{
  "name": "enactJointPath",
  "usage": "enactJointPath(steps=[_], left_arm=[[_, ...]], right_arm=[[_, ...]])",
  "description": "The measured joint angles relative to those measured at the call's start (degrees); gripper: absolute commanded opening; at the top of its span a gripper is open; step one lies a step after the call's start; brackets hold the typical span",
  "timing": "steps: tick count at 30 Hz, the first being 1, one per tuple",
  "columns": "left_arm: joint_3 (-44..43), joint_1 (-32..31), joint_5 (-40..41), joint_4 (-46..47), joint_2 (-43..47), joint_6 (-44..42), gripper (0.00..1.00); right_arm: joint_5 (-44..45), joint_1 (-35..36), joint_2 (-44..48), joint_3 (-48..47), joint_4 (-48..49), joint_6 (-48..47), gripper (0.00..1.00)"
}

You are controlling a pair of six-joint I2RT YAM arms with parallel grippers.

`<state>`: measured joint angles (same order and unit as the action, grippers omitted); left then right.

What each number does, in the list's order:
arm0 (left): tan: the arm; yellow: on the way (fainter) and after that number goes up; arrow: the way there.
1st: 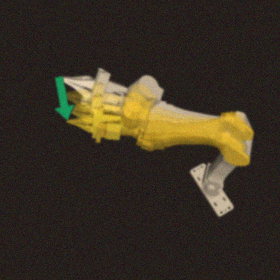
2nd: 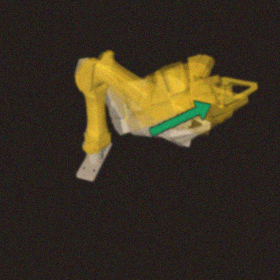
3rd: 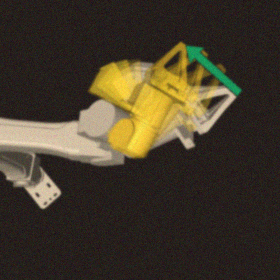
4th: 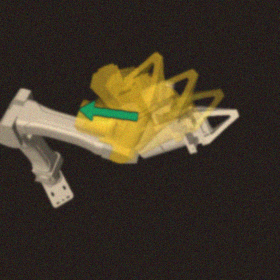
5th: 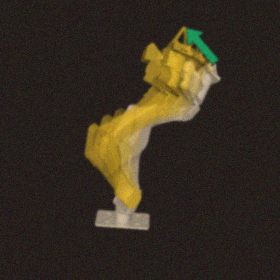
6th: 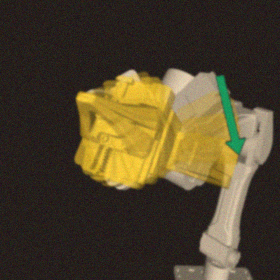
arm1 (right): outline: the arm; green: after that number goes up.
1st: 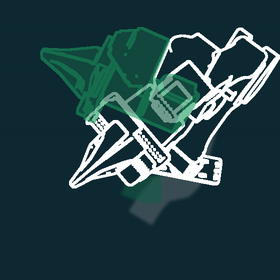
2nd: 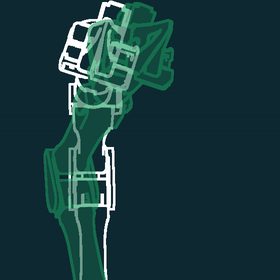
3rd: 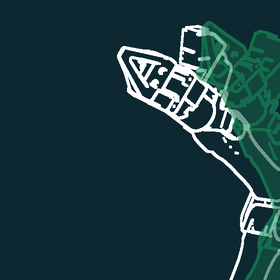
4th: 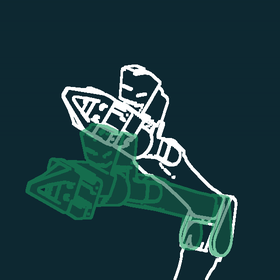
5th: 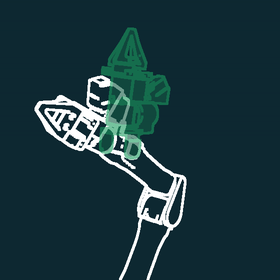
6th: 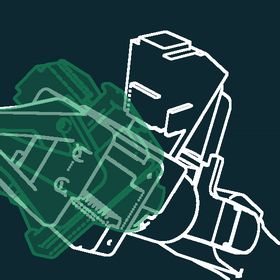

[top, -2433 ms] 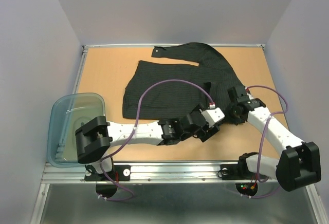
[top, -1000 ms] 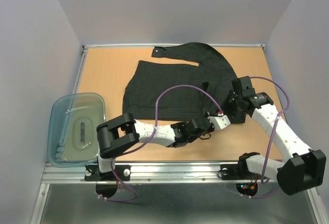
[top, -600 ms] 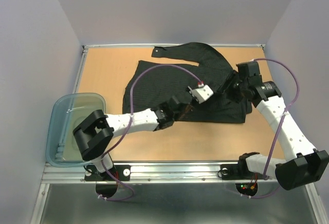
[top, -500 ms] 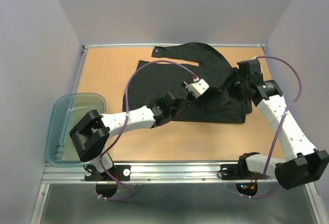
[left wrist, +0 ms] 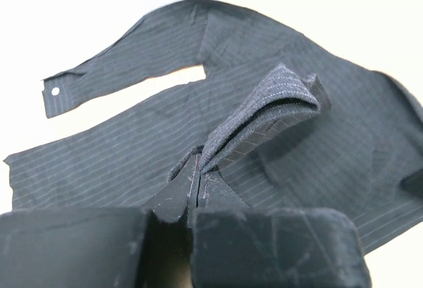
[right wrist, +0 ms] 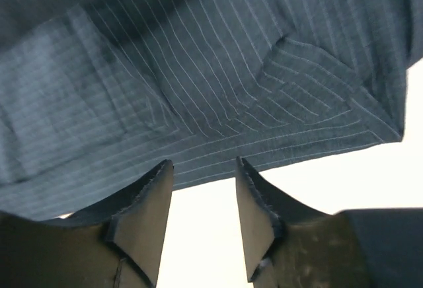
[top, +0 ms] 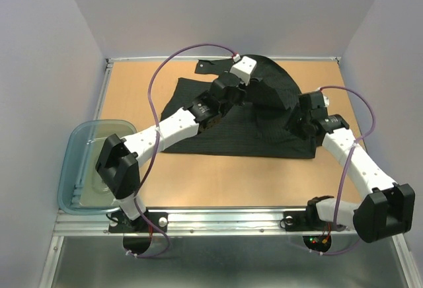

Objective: Fold and stack the long sleeve shirts
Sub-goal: Fold the shirt

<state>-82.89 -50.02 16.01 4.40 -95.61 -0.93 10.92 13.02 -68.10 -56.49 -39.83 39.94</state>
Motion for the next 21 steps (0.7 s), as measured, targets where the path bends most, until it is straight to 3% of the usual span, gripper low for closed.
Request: enactJointPath(steps=[11, 21], left_arm=[[-6.5, 0.3, -2.9, -2.3, -2.8, -2.3, 0.00], [1.0, 3.1, -8.7, 0.9, 4.4, -11.9, 0.00]], right_arm=[[-9.1, -2.3, -6.0, 11.8, 19.0, 1.6, 0.34], [-17.0, -8.4, -16.0, 20.2, 39.6, 6.1, 0.29]])
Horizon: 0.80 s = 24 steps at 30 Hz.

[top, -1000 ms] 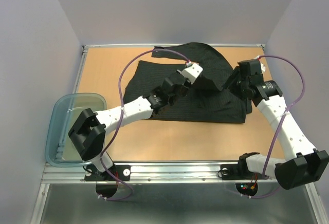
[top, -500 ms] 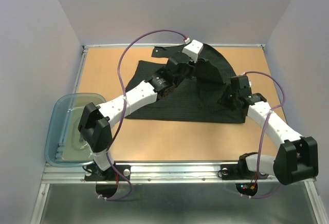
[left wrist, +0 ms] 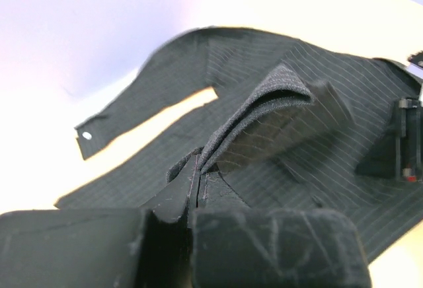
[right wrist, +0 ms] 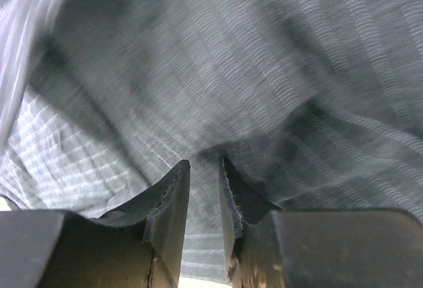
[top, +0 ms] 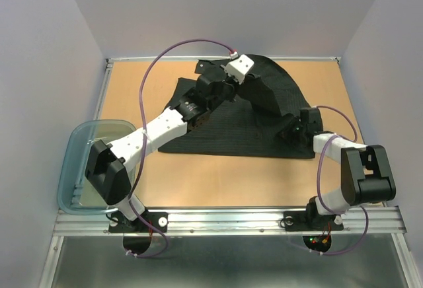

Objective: Fold and stack the long sleeve shirts
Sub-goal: Fold the shirt

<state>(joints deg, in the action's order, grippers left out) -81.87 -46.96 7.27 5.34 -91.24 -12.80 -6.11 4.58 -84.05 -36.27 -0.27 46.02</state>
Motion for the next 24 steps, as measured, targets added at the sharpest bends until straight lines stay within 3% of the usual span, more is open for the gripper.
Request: enactJointPath(steps=[9, 24], left_arm=[[2.1, 2.3, -7.6, 3.6, 2.6, -8.5, 0.00], [25.0, 5.7, -13.5, 12.3, 12.5, -23.3, 0.00]], right_arm=[[-4.8, -5.6, -0.5, 4.6, 8.2, 1.9, 0.29], [-4.4, -6.1, 4.6, 8.3, 10.1, 2.0, 0.29]])
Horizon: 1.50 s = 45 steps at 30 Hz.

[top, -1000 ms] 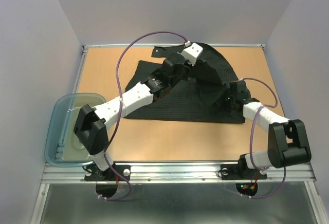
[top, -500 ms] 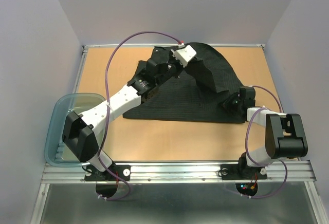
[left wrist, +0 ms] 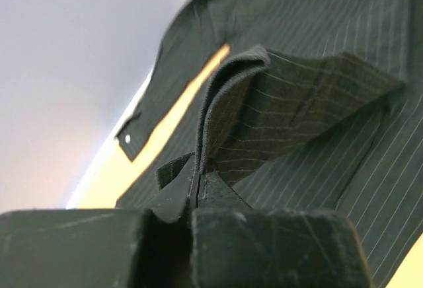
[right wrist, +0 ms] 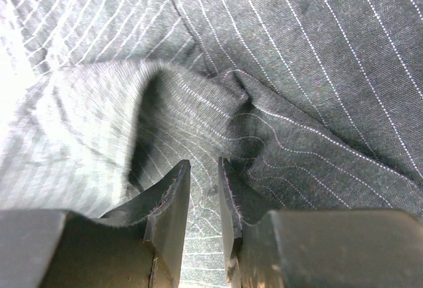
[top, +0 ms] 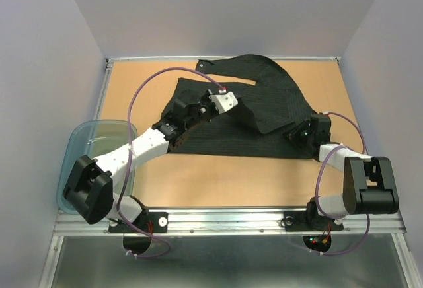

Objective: Fold and stack the long sleeve shirts
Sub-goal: Fold the shirt

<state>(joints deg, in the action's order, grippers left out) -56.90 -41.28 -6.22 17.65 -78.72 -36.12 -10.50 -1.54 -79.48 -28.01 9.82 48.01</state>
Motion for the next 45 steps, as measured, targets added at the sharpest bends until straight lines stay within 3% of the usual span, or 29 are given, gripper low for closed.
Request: enactJointPath(steps=[5, 12, 16, 20, 23, 27, 33, 39, 45], left_arm=[[5.1, 0.9, 2.5, -0.3, -0.1, -4.6, 0.04], [7.9, 0.9, 7.8, 0.1, -0.6, -8.5, 0.71], [11.3, 1.1, 9.8, -0.3, 0.6, -7.3, 0.73], [14.4, 1.3, 11.1, -1.7, 5.9, -0.4, 0.75], [16.0, 1.3, 14.1, -1.8, 13.3, 10.8, 0.90], [15.9, 1.3, 20.5, -2.1, 19.4, 30.4, 0.93], [12.3, 2.3, 22.7, -10.9, 14.1, 55.3, 0.94], [10.8, 4.5, 20.0, -19.2, 3.0, 66.9, 0.94], [10.8, 7.0, 17.5, -21.3, -0.5, 71.8, 0.93]], right_arm=[[0.2, 0.0, 1.9, 0.9, 0.0, -0.2, 0.29], [0.1, 0.0, 4.6, 1.9, -0.4, -1.4, 0.30], [0.0, 0.0, 8.3, 2.0, -0.8, -3.2, 0.31], [-0.6, 0.0, 12.5, 1.9, -1.9, -5.8, 0.39], [-3.7, 0.0, 13.8, 1.7, -2.8, -9.4, 0.48], [-7.5, 1.0, 12.4, -0.4, -5.0, -13.2, 0.55], [-11.2, 10.4, 2.3, -15.9, -7.7, -18.9, 0.56], [-14.4, 17.9, -11.4, -31.2, -6.7, -23.5, 0.46], [-16.6, 22.9, -27.8, -44.2, -6.8, -29.1, 0.44]])
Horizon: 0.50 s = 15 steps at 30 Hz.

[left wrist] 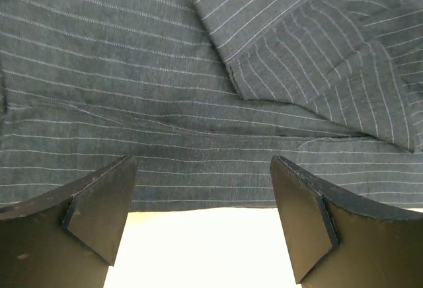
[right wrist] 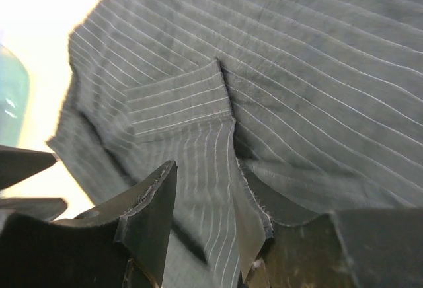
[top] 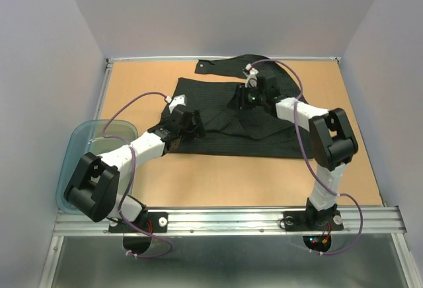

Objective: Fold and stack the long sleeve shirts
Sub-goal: Fold the shirt

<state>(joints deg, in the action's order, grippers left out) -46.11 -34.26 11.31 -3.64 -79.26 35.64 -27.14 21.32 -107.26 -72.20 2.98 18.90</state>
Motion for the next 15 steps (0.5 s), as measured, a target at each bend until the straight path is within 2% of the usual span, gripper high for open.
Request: enactJointPath(steps=[8, 13, 15], left_arm=[[0.0, 0.2, -2.2, -0.1, -3.4, 1.5, 0.93], [0.0, 0.2, -2.9, -0.3, -3.8, 1.8, 0.93], [0.0, 0.2, -3.0, -0.3, -3.8, 1.7, 0.93]], right_arm=[[-1.3, 2.8, -13.4, -7.9, -1.0, -4.5, 0.44], [-2.0, 3.2, -17.5, -12.1, -1.4, -5.5, 0.43], [-2.2, 3.4, -18.5, -13.2, -1.4, -5.6, 0.40]])
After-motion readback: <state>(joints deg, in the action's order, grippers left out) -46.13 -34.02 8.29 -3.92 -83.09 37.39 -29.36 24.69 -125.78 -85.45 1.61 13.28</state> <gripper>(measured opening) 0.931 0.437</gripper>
